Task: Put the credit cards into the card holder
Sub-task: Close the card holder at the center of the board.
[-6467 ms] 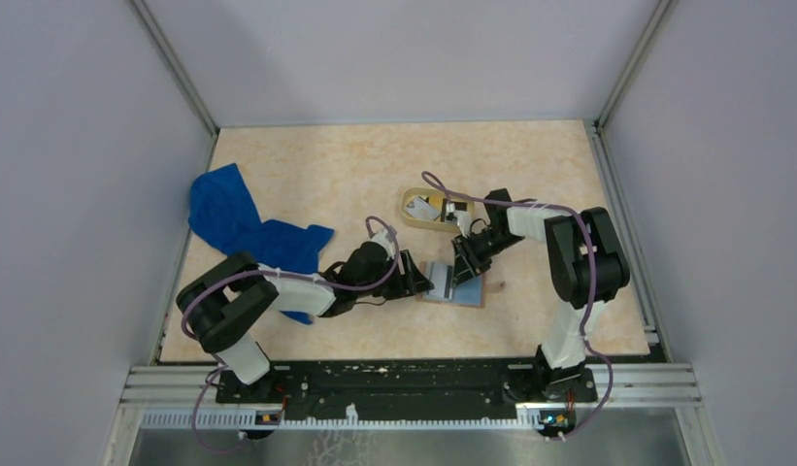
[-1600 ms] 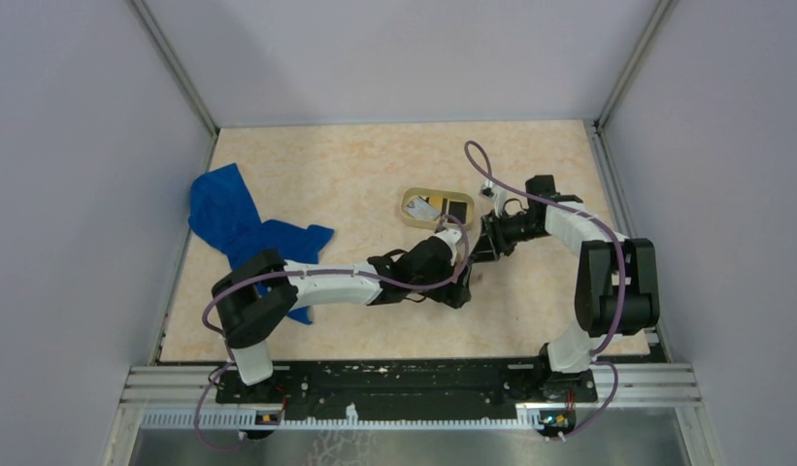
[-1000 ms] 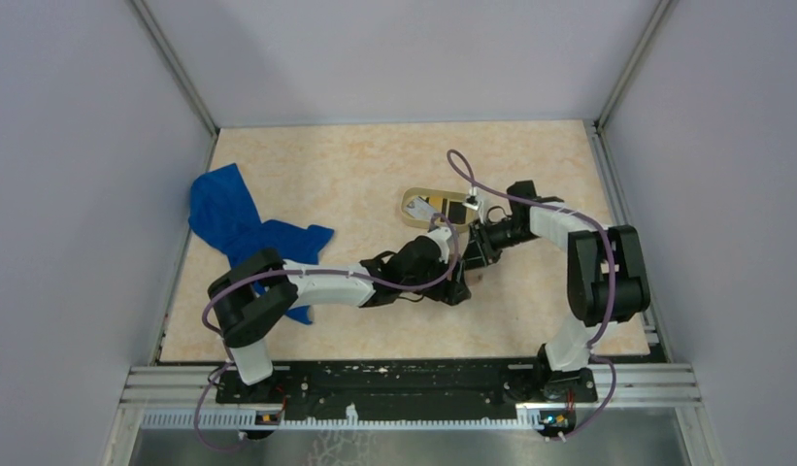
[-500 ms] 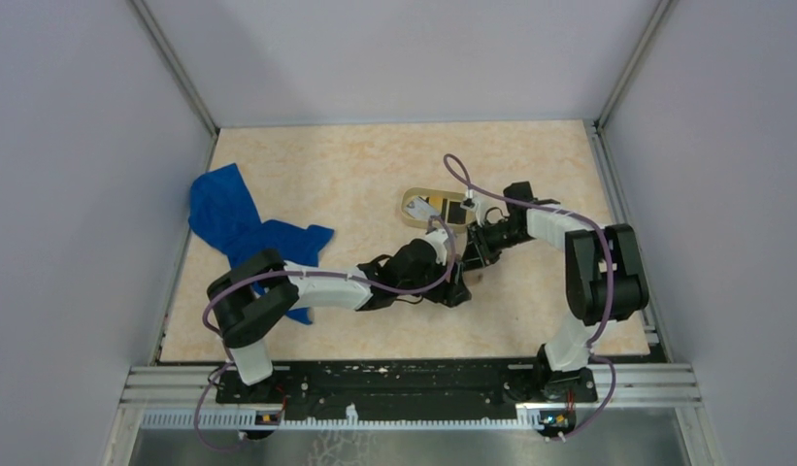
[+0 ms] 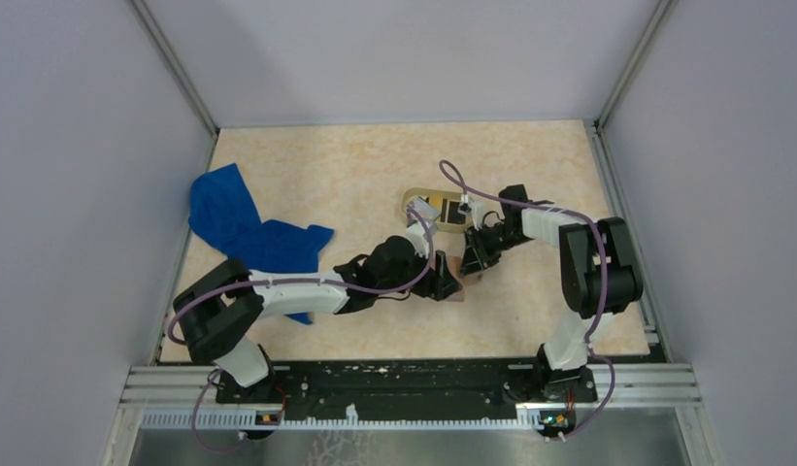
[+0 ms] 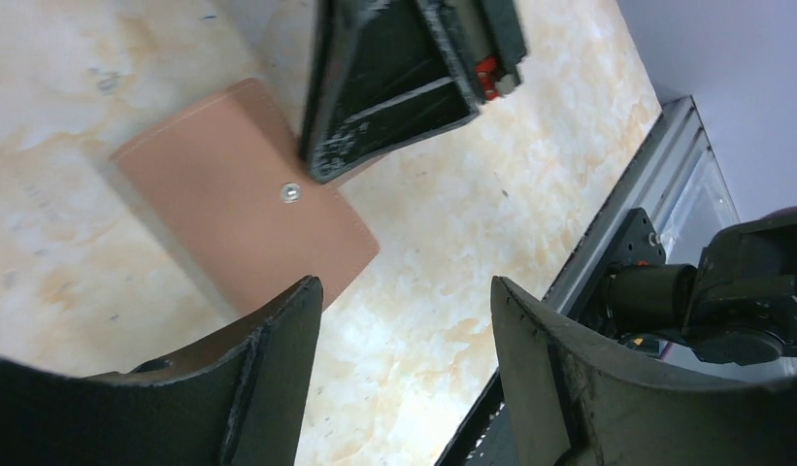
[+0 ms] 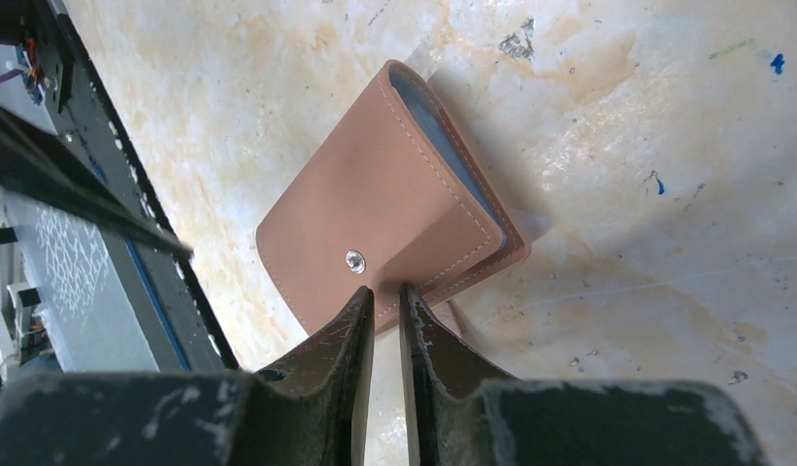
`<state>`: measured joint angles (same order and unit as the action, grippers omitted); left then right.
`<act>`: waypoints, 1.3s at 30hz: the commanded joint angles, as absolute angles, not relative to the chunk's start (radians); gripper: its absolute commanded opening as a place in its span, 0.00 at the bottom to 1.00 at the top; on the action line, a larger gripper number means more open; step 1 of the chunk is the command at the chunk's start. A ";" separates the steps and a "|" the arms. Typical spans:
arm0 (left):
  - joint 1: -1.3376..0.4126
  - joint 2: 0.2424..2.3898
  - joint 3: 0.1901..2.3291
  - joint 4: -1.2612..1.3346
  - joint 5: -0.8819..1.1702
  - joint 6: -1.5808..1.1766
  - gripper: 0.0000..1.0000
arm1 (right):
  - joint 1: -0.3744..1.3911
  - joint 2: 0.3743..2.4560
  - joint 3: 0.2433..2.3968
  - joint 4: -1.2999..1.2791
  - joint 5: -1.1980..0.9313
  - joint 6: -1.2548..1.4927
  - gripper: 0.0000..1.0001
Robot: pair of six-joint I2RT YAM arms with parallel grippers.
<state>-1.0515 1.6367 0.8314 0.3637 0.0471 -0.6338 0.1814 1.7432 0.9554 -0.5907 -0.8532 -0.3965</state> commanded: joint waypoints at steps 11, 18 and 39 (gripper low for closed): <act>-0.925 1.640 0.672 0.482 0.077 -0.764 0.63 | 0.209 1.712 0.967 -0.577 -0.849 -0.418 0.18; -0.925 1.710 0.696 0.482 0.066 -0.761 0.64 | 0.231 1.656 0.953 -0.556 -0.840 -0.420 0.19; -0.927 1.720 0.711 0.427 -0.006 -0.745 0.62 | 0.232 1.395 0.938 -0.542 -0.679 -0.502 0.32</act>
<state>-0.9215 1.7004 0.6758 0.4606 0.0261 -0.7475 0.2268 1.4437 0.9344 -0.5533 -0.7723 -0.4572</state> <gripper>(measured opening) 0.628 0.287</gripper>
